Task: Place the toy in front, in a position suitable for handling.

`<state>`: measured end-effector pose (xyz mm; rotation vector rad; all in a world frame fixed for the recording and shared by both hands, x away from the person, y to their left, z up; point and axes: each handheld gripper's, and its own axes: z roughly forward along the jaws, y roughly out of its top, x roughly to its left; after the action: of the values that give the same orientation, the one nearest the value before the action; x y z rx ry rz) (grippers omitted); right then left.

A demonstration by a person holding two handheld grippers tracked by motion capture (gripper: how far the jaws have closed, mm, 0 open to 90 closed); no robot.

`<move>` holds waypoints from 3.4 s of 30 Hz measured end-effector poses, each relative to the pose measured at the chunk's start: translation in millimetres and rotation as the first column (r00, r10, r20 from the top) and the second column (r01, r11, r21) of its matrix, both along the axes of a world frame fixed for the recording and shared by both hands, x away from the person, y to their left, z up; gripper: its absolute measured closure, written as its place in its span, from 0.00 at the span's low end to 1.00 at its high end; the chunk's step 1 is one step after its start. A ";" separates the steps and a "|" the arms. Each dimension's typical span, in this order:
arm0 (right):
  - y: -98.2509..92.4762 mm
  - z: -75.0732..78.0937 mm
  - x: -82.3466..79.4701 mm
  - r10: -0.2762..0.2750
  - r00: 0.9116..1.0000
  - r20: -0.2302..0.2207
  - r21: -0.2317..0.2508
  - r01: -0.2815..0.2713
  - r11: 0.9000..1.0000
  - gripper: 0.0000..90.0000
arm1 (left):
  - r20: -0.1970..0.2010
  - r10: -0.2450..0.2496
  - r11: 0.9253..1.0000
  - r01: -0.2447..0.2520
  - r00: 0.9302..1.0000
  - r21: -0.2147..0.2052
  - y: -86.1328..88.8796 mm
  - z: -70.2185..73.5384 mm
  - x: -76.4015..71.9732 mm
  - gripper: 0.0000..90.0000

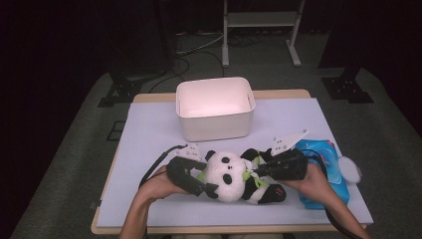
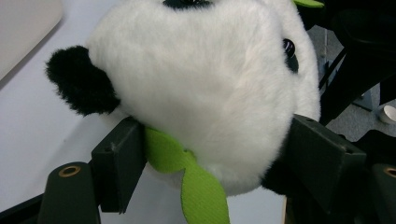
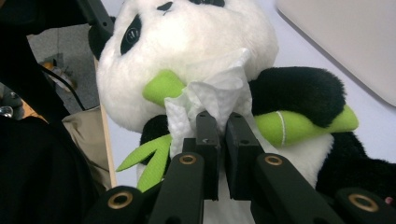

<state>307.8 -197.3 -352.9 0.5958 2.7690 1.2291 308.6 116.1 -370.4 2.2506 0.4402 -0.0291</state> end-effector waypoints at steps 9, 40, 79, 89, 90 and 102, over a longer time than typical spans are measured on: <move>2.5 0.8 4.8 -0.021 1.000 0.014 -0.006 0.021 1.000 0.94 | -0.015 -0.009 1.000 0.009 1.000 0.002 -0.7 -0.4 -1.0 0.25; -12.5 22.3 -8.3 0.012 1.000 -0.026 0.103 -0.010 0.995 0.93 | 0.000 0.004 1.000 -0.004 1.000 -0.002 0.4 0.9 -1.0 0.26; 36.9 25.5 -20.8 0.132 0.991 -0.008 0.129 -0.130 0.983 0.93 | -0.008 0.030 1.000 -0.031 1.000 -0.003 -2.7 1.6 -0.4 0.26; 62.2 37.2 -28.1 0.190 0.981 0.042 0.063 -0.192 0.979 0.93 | 0.002 0.025 1.000 -0.025 1.000 -0.007 -5.0 4.1 -2.5 0.26; 62.1 34.4 -27.7 0.180 0.982 0.048 0.035 -0.182 0.983 0.93 | 0.002 0.026 1.000 -0.026 1.000 -0.009 -5.2 4.2 -2.6 0.26; 42.0 20.5 -22.6 0.140 0.989 0.043 -0.011 -0.140 0.990 0.94 | 0.006 0.017 1.000 -0.017 1.000 -0.009 -7.3 1.1 -2.8 0.23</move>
<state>285.2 -155.2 -332.4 0.3743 2.8199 1.2400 305.8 108.8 -369.3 2.2372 0.4547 -0.0151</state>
